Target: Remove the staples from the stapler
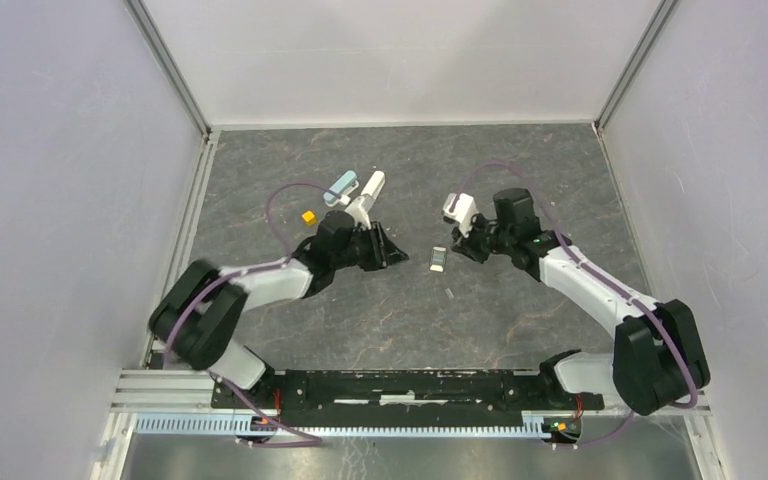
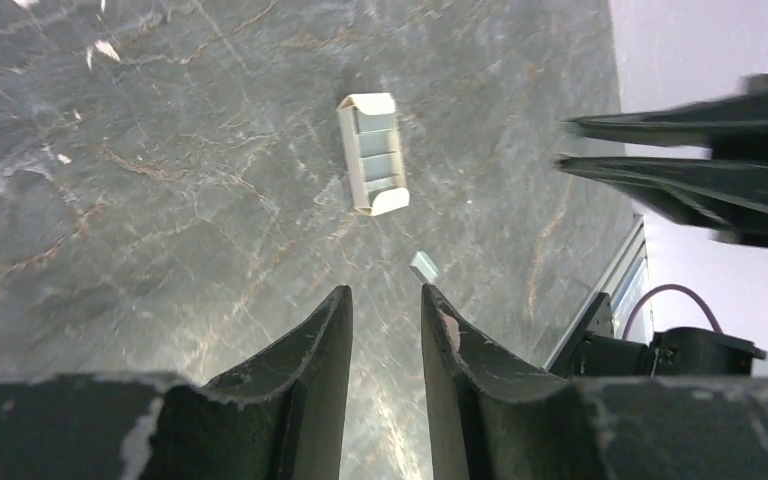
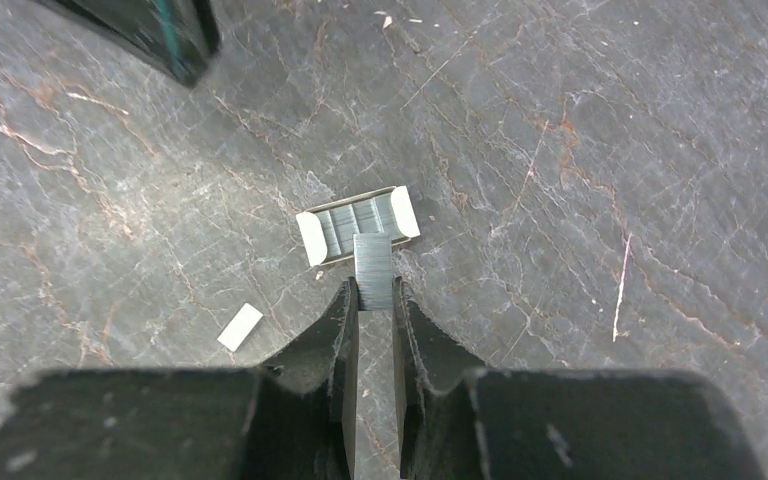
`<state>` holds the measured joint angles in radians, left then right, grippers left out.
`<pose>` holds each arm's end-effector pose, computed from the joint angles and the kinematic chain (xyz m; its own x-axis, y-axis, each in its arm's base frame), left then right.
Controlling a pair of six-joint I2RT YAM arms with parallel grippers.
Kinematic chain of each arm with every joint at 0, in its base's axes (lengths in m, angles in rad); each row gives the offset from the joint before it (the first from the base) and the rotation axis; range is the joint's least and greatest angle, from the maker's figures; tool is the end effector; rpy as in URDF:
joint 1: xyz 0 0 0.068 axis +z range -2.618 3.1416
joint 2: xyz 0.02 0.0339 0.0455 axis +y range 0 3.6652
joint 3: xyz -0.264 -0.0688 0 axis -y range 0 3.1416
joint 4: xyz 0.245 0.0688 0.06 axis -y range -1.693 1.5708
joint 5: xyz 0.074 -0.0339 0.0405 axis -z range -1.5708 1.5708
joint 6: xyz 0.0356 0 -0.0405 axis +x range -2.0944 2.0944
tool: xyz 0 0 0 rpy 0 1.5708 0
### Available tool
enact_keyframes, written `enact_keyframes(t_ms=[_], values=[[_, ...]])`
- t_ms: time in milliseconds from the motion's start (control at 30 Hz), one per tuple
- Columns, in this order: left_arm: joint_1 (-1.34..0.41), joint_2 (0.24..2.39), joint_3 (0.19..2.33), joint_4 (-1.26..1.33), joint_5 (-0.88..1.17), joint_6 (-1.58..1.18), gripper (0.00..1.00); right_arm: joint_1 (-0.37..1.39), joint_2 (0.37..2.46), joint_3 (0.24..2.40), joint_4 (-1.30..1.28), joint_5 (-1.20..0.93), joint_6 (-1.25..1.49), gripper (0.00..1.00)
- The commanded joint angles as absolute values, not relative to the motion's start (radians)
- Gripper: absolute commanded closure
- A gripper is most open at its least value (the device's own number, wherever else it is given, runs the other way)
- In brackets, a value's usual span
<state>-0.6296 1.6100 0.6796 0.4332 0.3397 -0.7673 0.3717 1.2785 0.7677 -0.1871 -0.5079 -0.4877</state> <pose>0.2512 -0.1977 0.1654 -0.8272 -0.2072 -0.5223 0.3024 0.6194 -0.7245 0.2430 0.1133 0.2313 -0.2175 -0.5243 -0.8233 -0.8676 0.4903 -0.0829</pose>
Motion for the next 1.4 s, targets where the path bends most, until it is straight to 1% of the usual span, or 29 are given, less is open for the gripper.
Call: enact_keyframes(t_ms=[0, 133, 267, 467, 567, 800, 1367], values=[[-0.628, 1.341, 0.659, 0.301, 0.243, -0.636, 0.61, 0.437, 1.336, 0.847, -0.213, -0.385, -0.574, 0.87], [-0.626, 1.132, 0.626, 0.155, 0.177, -0.539, 0.58, 0.48, 1.392, 0.903, -0.245, -0.337, -0.598, 0.87], [-0.623, 0.958, 0.561, 0.091, 0.11, -0.502, 0.53, 0.509, 1.458, 0.951, -0.288, -0.306, -0.62, 0.87], [-0.621, 0.706, 0.499, -0.031, 0.018, -0.473, 0.47, 0.537, 1.508, 0.953, -0.297, -0.257, -0.645, 0.87], [-0.622, 0.623, 0.472, -0.056, 0.005, -0.475, 0.46, 0.54, 1.527, 0.947, -0.296, -0.245, -0.649, 0.87], [-0.622, 0.574, 0.405, -0.029, 0.014, -0.517, 0.45, 0.559, 1.567, 0.949, -0.32, -0.239, -0.661, 0.87], [-0.621, 0.575, 0.376, -0.005, 0.019, -0.53, 0.45, 0.596, 1.628, 0.991, -0.35, -0.192, -0.67, 0.87]])
